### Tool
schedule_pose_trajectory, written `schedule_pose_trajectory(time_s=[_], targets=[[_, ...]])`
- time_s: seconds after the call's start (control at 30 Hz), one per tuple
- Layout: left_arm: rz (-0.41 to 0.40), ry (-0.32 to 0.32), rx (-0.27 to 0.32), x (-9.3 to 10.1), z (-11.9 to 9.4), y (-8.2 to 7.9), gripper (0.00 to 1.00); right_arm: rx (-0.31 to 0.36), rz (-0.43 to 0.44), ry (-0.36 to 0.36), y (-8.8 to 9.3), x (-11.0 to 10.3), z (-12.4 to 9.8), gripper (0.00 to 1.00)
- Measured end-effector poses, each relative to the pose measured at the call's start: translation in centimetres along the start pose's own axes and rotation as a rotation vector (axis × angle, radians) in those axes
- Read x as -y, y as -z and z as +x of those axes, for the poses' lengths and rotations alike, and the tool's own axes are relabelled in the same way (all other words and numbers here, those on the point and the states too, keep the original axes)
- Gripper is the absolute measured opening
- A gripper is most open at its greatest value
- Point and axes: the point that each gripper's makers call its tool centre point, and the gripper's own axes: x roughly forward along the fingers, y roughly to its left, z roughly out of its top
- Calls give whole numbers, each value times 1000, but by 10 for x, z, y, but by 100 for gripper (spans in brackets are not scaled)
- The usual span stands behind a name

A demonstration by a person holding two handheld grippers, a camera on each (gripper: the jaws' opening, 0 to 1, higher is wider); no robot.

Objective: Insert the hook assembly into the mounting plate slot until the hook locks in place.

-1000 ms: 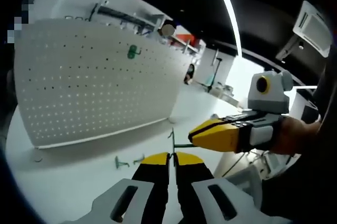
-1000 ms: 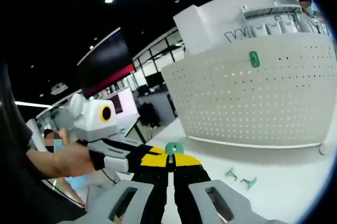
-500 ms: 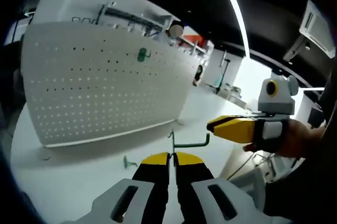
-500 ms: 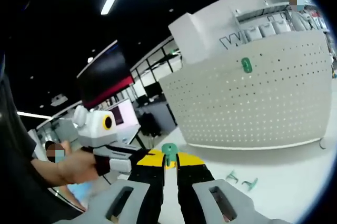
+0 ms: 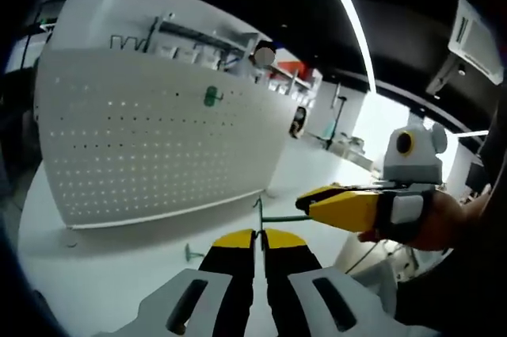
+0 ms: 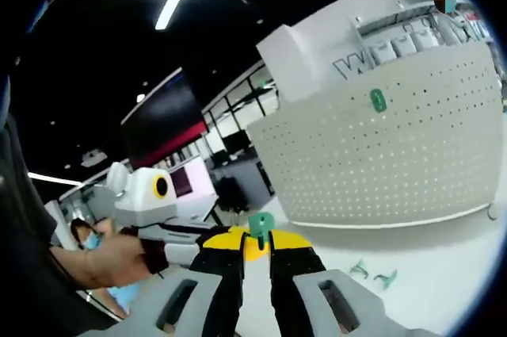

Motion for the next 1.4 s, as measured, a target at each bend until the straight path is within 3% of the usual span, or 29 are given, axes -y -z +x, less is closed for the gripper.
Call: schedule_pose_trajectory(time_s=[0.23,0.6,0.97,1.4], targets=[[8,3,35,10,1,-7,3,11,29,-2,1,1,1,6],[24,14,37,18,2,-11,3,30,94,5,-2,5,0,6],[166,-25,33,21,0,-20,3,67,190,-8,-10,2,2,4],[218,-37,2,19,3,-15,3,44,154,34,-5,6,0,1]])
